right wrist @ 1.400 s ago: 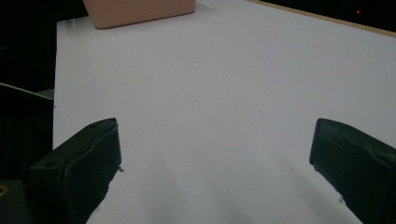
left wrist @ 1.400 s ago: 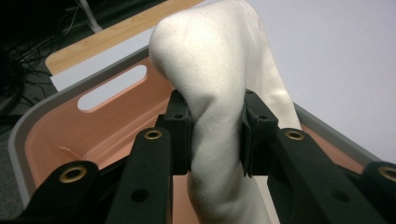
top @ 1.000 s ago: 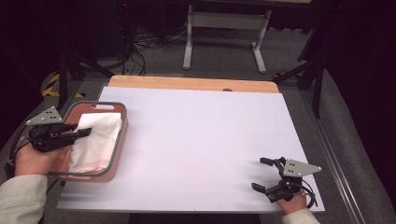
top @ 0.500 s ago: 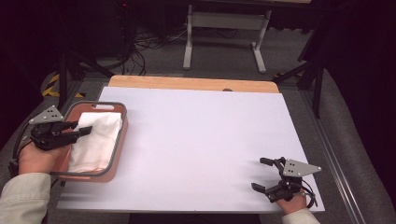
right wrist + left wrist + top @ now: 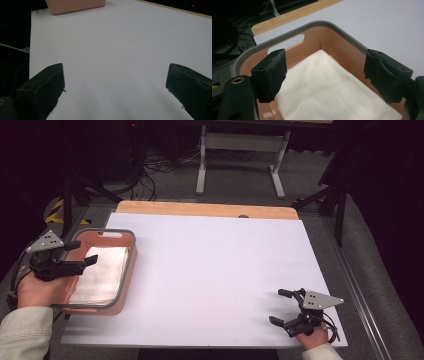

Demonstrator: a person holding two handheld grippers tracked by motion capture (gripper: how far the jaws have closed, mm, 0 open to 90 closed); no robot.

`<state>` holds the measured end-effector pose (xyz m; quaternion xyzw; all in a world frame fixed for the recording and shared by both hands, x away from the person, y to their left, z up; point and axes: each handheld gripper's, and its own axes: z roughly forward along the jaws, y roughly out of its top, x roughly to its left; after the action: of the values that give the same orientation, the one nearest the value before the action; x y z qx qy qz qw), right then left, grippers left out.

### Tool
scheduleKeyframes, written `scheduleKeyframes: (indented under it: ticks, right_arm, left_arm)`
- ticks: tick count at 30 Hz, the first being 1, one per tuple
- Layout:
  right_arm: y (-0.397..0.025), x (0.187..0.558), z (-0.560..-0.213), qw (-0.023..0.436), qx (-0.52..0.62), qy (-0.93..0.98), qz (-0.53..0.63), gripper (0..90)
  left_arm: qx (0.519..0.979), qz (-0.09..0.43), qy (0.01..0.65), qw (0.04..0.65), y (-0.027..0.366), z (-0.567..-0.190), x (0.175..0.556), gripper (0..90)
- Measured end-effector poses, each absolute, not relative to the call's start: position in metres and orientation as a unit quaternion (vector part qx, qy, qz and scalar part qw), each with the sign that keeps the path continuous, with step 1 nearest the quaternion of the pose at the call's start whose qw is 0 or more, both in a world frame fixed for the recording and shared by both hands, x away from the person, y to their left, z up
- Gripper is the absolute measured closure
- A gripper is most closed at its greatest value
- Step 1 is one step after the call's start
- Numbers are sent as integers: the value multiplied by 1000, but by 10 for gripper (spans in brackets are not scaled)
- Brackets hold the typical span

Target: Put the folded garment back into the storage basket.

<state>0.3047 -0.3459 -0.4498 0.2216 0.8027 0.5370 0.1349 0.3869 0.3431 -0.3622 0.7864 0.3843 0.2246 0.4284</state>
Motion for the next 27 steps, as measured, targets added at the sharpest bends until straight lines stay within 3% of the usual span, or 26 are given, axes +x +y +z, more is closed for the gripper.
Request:
scheduleKeyframes:
  ticks: [11, 27]
  right_arm:
    - [-346, 305, -450, 135, 222, 802, 538, 25]
    - [-346, 305, -450, 136, 224, 802, 537, 24]
  left_arm:
    - [784, 238, 367, 441, 323, -343, 379, 67]
    - [777, 235, 335, 478, 300, -328, 369, 23]
